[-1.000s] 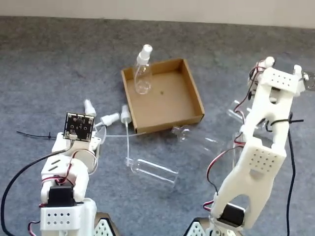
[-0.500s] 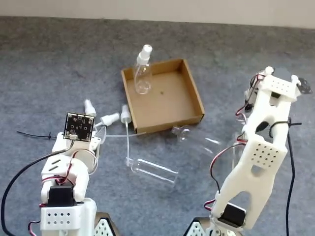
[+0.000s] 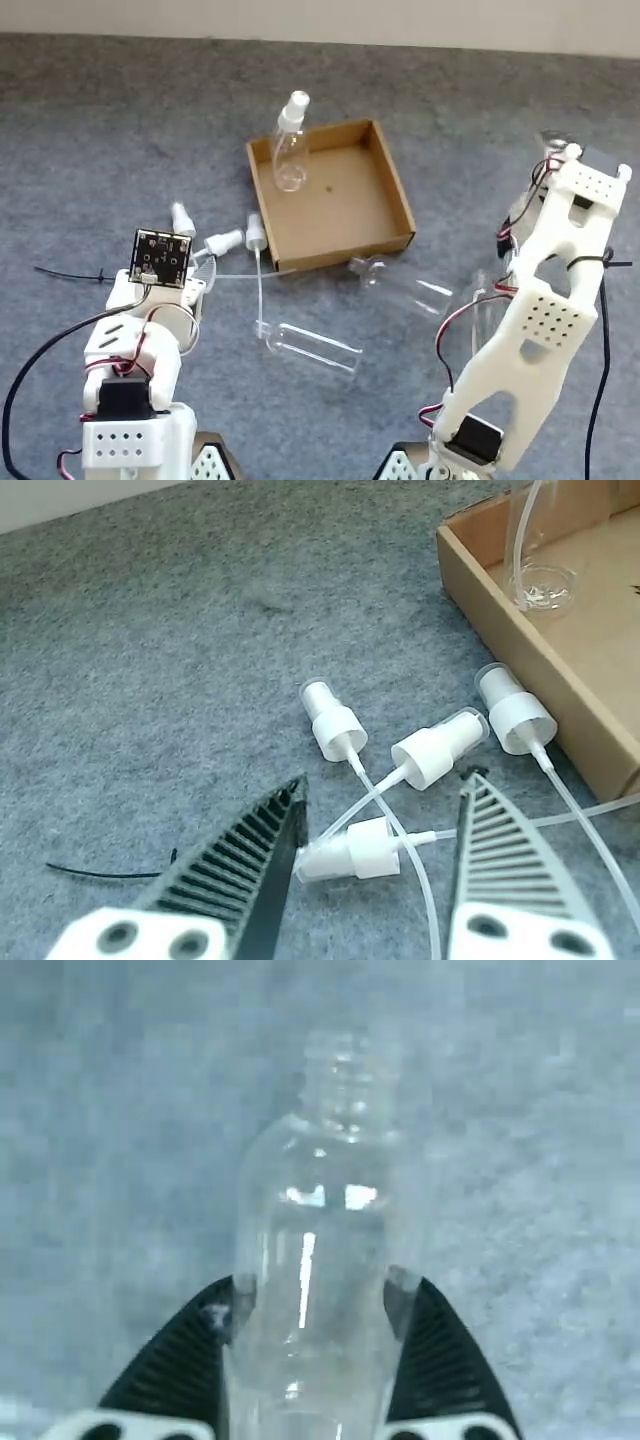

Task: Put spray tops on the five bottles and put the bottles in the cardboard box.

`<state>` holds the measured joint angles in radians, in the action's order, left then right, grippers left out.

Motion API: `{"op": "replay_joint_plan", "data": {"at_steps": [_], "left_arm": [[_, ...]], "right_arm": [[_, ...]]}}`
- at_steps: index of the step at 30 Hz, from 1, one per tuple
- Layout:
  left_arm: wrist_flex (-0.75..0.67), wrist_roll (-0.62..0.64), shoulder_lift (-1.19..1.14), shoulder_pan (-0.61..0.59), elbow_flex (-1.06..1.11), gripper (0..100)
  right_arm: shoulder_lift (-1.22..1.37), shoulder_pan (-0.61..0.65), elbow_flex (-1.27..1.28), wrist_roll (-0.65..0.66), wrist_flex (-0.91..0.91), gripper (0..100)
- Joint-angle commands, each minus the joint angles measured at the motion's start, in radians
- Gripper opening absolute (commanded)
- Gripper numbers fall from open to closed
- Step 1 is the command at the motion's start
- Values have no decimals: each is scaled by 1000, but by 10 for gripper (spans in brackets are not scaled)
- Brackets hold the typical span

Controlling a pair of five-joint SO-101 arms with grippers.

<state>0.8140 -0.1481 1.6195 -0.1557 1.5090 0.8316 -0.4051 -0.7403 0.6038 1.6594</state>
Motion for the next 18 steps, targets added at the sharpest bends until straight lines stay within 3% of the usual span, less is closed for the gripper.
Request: {"op": "replay_joint_plan", "data": {"at_steps": [1,8,15,18], "left_arm": [[-23,-8,10,15,-8,221],[-23,-8,7,15,-8,221],[-23,-8,5,15,-7,221],[-23,-8,5,13,-7,221]], "right_arm": [[-33,-16,-27,373,108,11],[-28,-131,-25,546,101,145],[-30,-166,-25,542,101,156],[-30,-170,-24,489,101,214]]}}
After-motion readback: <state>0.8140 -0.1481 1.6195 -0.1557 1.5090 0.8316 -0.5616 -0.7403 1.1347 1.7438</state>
